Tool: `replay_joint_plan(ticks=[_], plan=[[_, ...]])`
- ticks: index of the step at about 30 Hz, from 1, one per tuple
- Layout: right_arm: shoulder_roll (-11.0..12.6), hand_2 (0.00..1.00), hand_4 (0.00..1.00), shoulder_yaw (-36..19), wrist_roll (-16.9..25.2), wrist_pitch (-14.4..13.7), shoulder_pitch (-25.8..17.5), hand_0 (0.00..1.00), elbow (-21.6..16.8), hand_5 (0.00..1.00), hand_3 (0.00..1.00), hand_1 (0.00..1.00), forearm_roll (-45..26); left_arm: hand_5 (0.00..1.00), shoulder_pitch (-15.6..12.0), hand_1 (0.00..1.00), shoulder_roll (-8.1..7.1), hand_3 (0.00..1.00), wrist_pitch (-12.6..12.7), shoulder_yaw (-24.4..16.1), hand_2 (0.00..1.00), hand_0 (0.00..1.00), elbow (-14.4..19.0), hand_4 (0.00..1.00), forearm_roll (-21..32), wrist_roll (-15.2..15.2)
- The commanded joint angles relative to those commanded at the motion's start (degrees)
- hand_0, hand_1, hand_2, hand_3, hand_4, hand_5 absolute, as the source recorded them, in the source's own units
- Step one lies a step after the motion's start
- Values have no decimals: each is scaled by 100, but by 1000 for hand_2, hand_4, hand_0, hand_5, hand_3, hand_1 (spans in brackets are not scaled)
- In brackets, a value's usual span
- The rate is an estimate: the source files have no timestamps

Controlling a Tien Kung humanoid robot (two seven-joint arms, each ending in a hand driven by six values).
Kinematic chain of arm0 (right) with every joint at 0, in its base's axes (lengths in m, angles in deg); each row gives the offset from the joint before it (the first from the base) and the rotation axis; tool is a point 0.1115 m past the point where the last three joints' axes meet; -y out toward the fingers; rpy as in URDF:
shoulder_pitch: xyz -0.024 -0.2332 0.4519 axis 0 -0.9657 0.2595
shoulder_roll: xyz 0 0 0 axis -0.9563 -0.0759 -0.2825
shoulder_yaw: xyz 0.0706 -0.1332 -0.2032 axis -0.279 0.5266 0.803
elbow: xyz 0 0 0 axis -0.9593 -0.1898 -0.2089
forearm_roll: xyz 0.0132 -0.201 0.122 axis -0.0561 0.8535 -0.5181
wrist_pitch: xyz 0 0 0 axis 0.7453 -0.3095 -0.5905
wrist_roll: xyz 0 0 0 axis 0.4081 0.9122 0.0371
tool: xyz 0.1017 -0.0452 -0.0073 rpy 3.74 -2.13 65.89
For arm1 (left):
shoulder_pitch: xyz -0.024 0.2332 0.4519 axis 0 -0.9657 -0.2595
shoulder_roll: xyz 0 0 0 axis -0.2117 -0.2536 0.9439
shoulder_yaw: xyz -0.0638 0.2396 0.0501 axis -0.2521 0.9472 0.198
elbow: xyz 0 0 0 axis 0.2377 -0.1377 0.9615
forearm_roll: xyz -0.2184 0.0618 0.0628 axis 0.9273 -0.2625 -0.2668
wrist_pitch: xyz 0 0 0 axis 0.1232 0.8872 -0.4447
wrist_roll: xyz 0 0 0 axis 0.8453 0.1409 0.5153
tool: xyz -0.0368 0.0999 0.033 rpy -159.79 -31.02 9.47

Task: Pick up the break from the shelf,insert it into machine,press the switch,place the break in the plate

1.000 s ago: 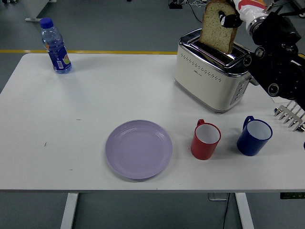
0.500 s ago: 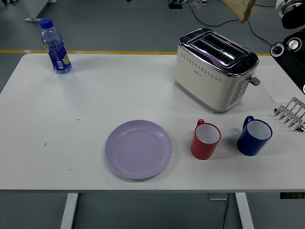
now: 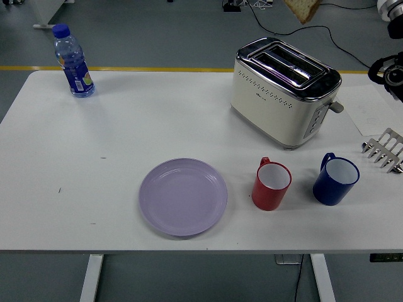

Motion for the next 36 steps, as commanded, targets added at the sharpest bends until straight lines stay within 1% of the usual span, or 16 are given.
replay_joint_plan(ticks=[2, 3, 5, 8, 12, 17, 22, 24, 28, 33, 34, 36], plan=[[105, 282, 382, 81, -63, 101, -80, 112, -329, 2, 431, 132, -452, 867, 3, 689, 0, 552, -1, 8, 676, 672, 0, 280, 0, -6], [111, 282, 376, 87, -67, 108, -85, 114, -361, 2, 431, 136, -535, 868, 3, 688, 0, 551, -1, 9, 676, 672, 0, 280, 0, -6], [184, 282, 376, 192, -120, 173, -177, 114, -635, 2, 431, 136, -915, 868, 3, 688, 4, 551, 2, 7, 676, 672, 0, 280, -4, -8], [222, 282, 376, 382, -183, 242, -326, 114, -1028, 2, 431, 136, -1512, 868, -6, 688, 9, 551, 9, 27, 676, 672, 0, 280, 24, -14], [169, 276, 375, 616, -234, 277, -458, 115, -1314, 2, 427, 137, -2049, 867, -16, 689, 15, 551, 7, 21, 676, 672, 0, 279, 2, -16], [37, 276, 374, 1069, -300, 324, -651, 117, -1598, 2, 427, 136, -2388, 867, -27, 688, 24, 551, 3, 11, 676, 672, 0, 279, -20, -16], [-105, 277, 368, 1461, -340, 326, -819, 118, -1748, 2, 427, 137, -2616, 864, -32, 688, 31, 550, 6, 17, 676, 672, 0, 277, -17, -20], [-149, 277, 368, 1583, -361, 301, -899, 118, -1824, 2, 427, 137, -2741, 864, -28, 688, 30, 550, 8, 35, 676, 672, 0, 277, 3, -25], [-210, 276, 365, 1824, -454, 219, -1057, 118, -1924, 2, 426, 136, -2774, 863, -9, 688, 24, 550, 2, 38, 675, 672, 0, 278, -5, -26], [-396, 276, 368, 2090, -467, 140, -1234, 120, -1838, 2, 426, 136, -2852, 862, -5, 688, 29, 551, 2, 29, 676, 672, 0, 278, -19, -25], [-477, 276, 368, 2144, -462, 102, -1287, 120, -1793, 2, 426, 136, -2885, 862, -4, 688, 30, 551, 1, 32, 676, 672, 0, 278, -21, -26], [-513, 276, 368, 2167, -460, 85, -1310, 120, -1774, 2, 426, 136, -2900, 862, -4, 688, 31, 551, 1, 33, 676, 672, 0, 278, -22, -26]])
